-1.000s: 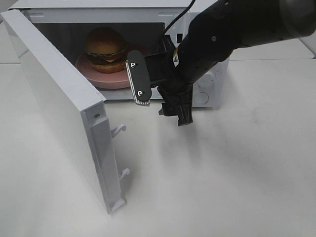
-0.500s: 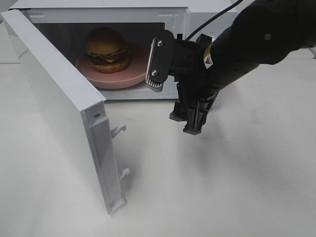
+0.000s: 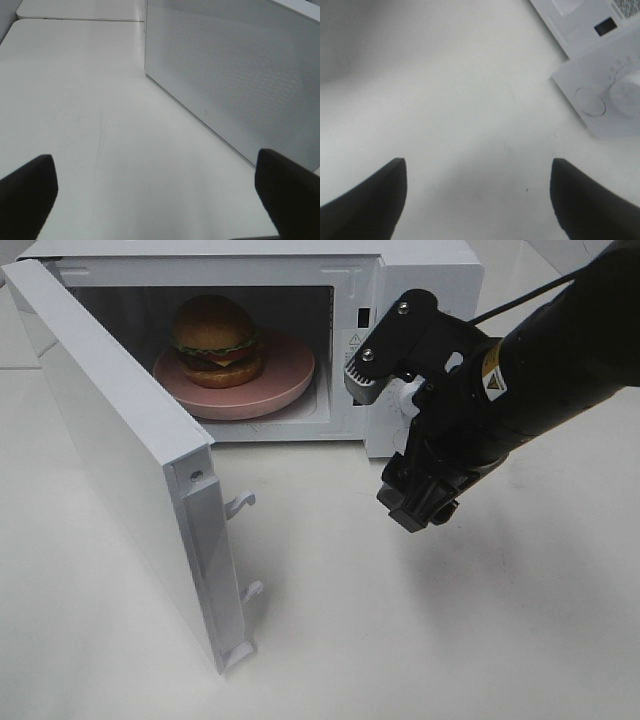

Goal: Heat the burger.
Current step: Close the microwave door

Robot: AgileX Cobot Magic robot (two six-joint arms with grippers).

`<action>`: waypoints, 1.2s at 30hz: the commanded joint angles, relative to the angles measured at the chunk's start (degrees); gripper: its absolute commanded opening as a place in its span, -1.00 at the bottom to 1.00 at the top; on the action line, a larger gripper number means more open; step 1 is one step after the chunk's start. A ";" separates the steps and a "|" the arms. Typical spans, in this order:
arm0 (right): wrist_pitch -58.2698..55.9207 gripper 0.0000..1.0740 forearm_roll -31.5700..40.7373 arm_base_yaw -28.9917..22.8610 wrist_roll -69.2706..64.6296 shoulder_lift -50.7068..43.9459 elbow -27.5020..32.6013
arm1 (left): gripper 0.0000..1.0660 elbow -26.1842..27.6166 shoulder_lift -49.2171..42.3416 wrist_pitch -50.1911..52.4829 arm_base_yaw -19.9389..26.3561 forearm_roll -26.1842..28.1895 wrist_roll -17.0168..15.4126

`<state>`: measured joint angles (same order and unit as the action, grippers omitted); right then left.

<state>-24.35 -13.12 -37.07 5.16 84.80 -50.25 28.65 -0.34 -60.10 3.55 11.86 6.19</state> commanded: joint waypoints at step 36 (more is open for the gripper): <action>-16.79 0.42 0.17 0.17 -14.84 -15.64 11.12 | 0.92 -0.11 -1.38 0.80 0.29 0.17 -0.23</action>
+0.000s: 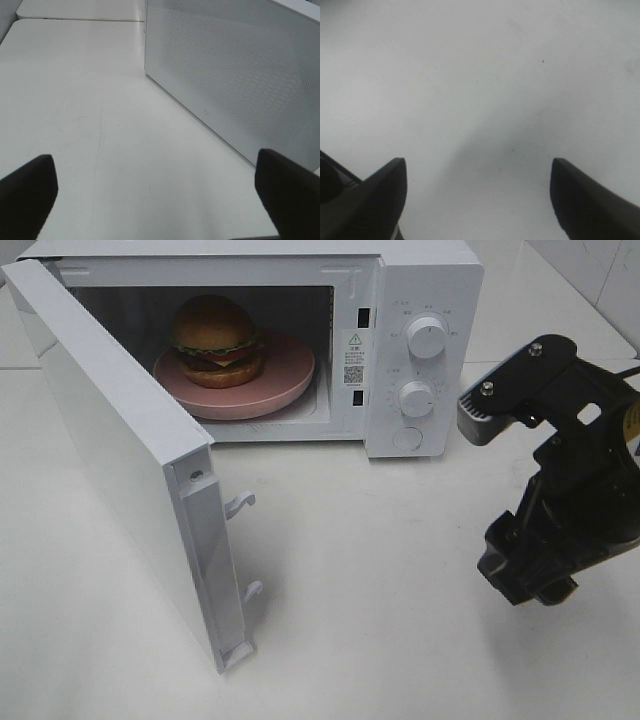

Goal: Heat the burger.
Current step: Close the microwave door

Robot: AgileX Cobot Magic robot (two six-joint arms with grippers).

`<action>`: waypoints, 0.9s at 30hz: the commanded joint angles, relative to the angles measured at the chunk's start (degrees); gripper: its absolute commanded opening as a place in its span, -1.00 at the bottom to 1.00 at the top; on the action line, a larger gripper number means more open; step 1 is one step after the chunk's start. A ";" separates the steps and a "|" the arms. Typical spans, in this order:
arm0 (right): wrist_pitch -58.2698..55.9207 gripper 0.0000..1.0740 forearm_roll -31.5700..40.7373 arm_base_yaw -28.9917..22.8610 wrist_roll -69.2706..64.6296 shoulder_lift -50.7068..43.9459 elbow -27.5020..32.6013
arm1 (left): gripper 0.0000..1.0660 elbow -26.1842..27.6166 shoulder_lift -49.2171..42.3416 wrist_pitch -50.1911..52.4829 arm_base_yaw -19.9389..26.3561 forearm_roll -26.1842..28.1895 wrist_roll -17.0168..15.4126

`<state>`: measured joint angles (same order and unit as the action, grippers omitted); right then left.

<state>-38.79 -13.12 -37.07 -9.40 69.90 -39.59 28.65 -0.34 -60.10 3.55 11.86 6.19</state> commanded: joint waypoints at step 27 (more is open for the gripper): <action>-23.38 0.42 0.23 0.17 -1.72 -28.59 0.57 | 0.92 -0.11 -1.38 0.80 0.29 0.17 -0.23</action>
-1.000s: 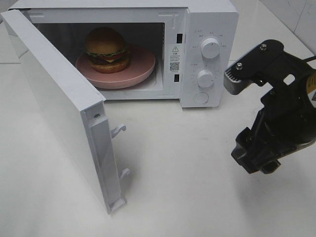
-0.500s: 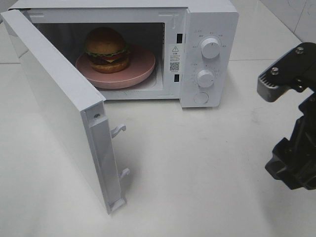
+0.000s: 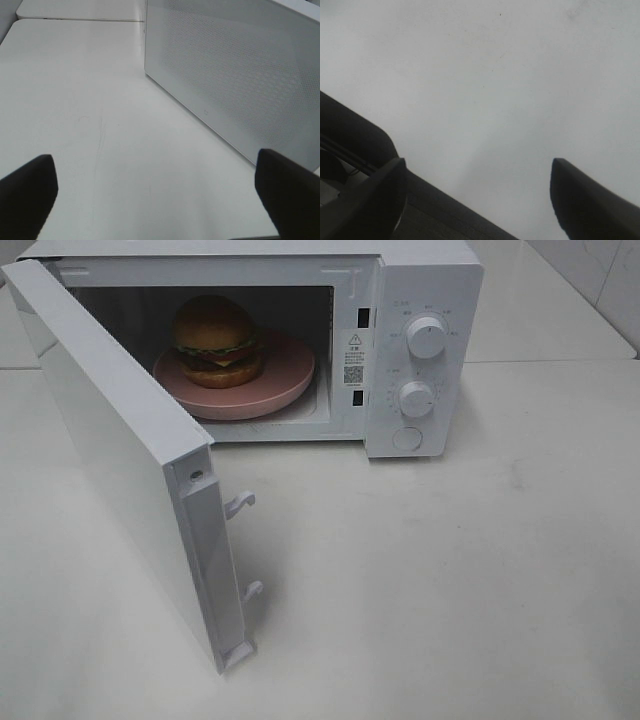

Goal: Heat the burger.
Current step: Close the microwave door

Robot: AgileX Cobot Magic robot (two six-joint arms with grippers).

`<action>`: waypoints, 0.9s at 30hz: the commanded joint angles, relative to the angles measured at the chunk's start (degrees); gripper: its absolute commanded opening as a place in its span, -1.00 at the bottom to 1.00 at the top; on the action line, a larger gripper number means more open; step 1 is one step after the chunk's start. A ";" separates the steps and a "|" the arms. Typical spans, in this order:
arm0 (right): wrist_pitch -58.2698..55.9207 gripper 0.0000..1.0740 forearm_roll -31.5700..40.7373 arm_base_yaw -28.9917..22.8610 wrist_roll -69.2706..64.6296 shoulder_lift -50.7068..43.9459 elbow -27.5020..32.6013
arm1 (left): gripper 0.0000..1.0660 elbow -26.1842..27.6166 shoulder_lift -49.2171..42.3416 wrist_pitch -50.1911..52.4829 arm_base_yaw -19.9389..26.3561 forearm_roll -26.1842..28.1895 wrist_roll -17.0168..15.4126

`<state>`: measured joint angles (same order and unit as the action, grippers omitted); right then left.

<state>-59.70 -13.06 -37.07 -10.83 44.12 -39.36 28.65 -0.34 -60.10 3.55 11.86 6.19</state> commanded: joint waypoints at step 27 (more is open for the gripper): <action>-13.01 0.42 0.23 0.86 -1.43 -24.47 1.89 | 0.92 -0.11 -1.38 0.80 0.29 0.17 -0.23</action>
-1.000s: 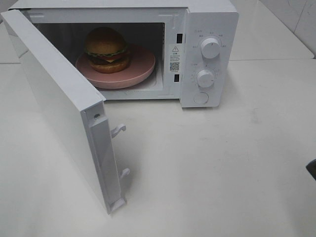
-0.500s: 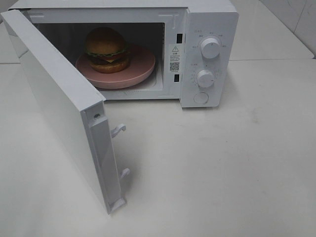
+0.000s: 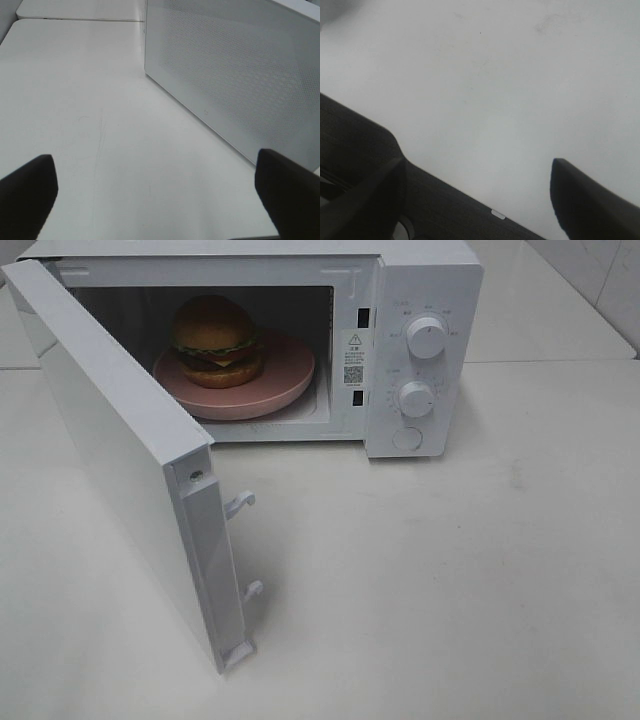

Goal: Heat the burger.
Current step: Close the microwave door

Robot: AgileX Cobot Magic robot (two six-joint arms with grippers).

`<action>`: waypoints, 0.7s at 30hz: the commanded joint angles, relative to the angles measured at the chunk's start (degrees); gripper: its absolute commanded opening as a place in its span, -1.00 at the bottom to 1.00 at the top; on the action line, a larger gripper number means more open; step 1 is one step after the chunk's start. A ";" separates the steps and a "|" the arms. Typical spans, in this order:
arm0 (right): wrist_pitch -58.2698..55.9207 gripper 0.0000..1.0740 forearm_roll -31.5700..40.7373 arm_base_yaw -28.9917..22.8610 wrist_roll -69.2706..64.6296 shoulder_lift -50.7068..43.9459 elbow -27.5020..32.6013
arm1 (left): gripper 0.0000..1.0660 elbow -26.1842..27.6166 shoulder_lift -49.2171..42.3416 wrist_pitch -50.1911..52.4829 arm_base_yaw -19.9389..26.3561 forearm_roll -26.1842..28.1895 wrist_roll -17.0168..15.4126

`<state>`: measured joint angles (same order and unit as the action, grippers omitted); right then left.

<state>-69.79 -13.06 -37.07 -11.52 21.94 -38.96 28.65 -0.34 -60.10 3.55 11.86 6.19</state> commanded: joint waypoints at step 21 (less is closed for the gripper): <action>7.73 0.42 7.96 25.90 3.44 -19.19 8.37 | 0.92 -0.11 -1.38 0.80 0.29 0.17 -0.23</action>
<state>-63.25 -5.79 -12.89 -9.68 3.95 -31.11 28.65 -0.34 -60.10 3.55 11.86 6.19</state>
